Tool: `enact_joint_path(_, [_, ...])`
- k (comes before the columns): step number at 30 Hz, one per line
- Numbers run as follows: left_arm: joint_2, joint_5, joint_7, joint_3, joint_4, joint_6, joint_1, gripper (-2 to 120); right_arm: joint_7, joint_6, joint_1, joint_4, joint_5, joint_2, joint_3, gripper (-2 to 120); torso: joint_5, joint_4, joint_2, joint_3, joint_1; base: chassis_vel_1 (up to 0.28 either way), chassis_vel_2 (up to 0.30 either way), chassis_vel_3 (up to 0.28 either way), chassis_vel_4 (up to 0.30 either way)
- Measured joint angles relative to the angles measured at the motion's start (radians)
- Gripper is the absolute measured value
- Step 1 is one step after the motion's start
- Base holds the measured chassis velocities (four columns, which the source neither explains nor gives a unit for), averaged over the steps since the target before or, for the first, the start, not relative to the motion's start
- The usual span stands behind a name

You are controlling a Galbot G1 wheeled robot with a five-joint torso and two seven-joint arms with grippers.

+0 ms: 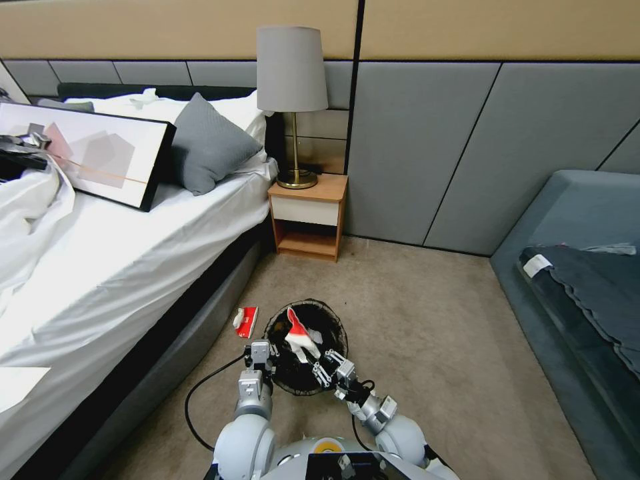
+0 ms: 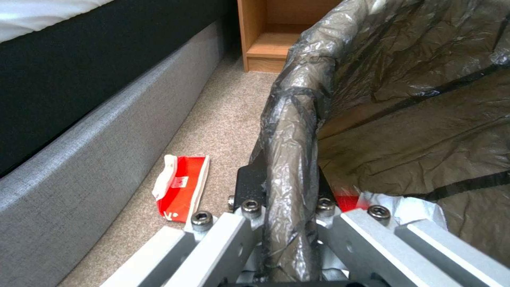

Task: Pick up the trash bin, then pick up the garbage from the floor and place it into the trash bin.

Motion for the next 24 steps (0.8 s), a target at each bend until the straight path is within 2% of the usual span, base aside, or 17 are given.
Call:
enact_joint_path(1, [0.0, 0.0, 0.0, 0.0, 0.0, 0.0, 0.0, 1, 0.0, 0.0, 0.0, 0.0, 0.0, 0.0, 0.0, 59, 0.0, 0.0, 0.0, 0.0, 0.0, 0.0, 0.0, 0.0, 0.0])
enact_joint_path(3, [0.0, 0.0, 0.0, 0.001, 0.001, 0.0, 0.0, 1, 0.0, 0.001, -0.002, 0.0, -0.001, 0.0, 0.001, 65, 0.0, 0.0, 0.0, 0.0, 0.0, 0.0, 0.0, 0.0, 0.0])
enact_joint_path(4, [0.0, 0.0, 0.0, 0.001, 0.001, 0.0, 0.0, 1, 0.0, 0.002, -0.005, 0.002, -0.001, -0.002, 0.002, 74, 0.0, 0.0, 0.0, 0.0, 0.0, 0.0, 0.0, 0.0, 0.0])
enact_joint_path(6, [0.0, 0.0, 0.0, 0.001, 0.001, 0.0, 0.0, 1, 0.0, 0.003, -0.007, 0.005, -0.001, -0.003, 0.003, 77, 0.0, 0.0, 0.0, 0.0, 0.0, 0.0, 0.0, 0.0, 0.0])
enact_joint_path(8, [0.0, 0.0, 0.0, 0.001, 0.001, 0.0, 0.0, 1, 0.0, 0.003, -0.011, 0.011, -0.002, -0.005, 0.006, 89, 0.0, 0.0, 0.0, 0.0, 0.0, 0.0, 0.0, 0.0, 0.0])
enact_joint_path(10, [0.0, 0.0, 0.0, 0.001, 0.001, 0.0, 0.0, 1, 0.0, 0.003, -0.012, 0.012, -0.002, -0.005, 0.006, 90, 0.0, 0.0, 0.0, 0.0, 0.0, 0.0, 0.0, 0.0, 0.0])
enact_joint_path(12, [0.0, 0.0, 0.0, 0.001, 0.001, 0.0, -0.001, 1, 0.0, 0.003, -0.013, 0.017, -0.003, -0.006, 0.008, 99, 0.0, 0.0, 0.0, 0.0, 0.0, 0.0, 0.0, 0.0, 0.0])
enact_joint_path(24, [0.001, -0.001, 0.0, -0.001, -0.001, 0.0, 0.0, 1, -0.003, 0.014, -0.035, 0.062, -0.012, -0.009, 0.023, 100, 0.0001, 0.0, 0.0, 0.0, 0.0, 0.0, 0.0, 0.0, 0.0])
